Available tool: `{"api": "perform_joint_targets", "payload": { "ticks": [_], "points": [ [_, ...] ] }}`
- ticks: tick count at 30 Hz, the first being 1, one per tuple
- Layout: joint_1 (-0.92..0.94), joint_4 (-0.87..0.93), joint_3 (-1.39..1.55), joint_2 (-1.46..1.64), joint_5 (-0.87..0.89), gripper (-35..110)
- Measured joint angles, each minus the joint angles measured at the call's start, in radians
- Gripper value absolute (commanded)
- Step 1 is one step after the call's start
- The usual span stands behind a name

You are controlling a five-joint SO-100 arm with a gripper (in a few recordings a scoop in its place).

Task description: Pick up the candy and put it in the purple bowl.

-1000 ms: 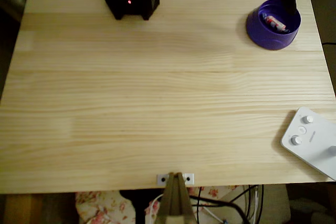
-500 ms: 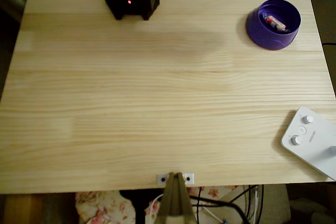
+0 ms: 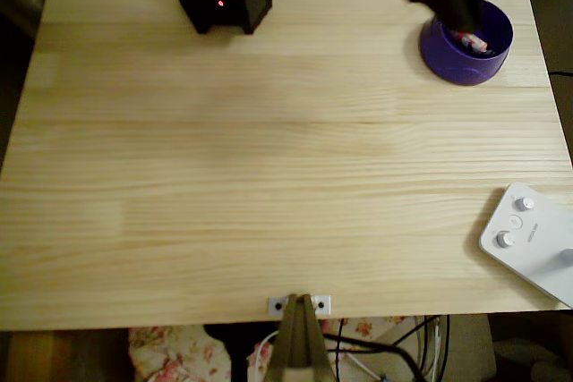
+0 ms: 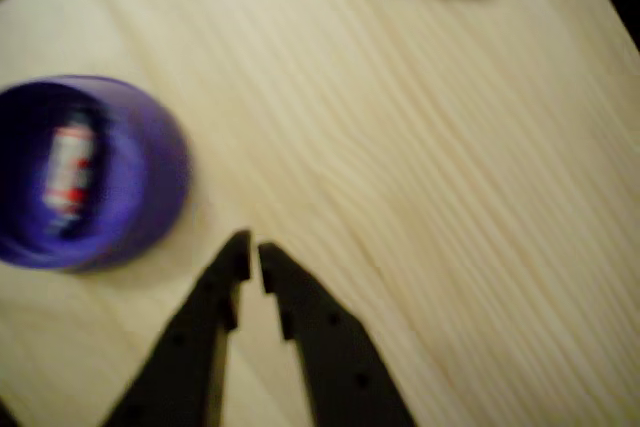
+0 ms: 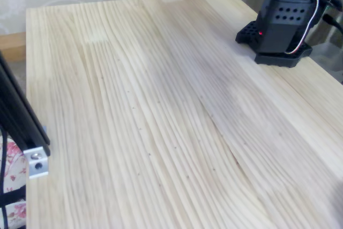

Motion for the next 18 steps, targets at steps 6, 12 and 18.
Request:
{"api": "perform_joint_targets", "payload": {
  "ticks": [6,12,18],
  "points": [
    [0.207,0.061,0.109,0.164,-0.011,-1],
    [0.430,0.087,0.215,0.284,-0.012,-1],
    [0.609,0.087,0.311,0.328,-0.012,-1]
  ]
}}
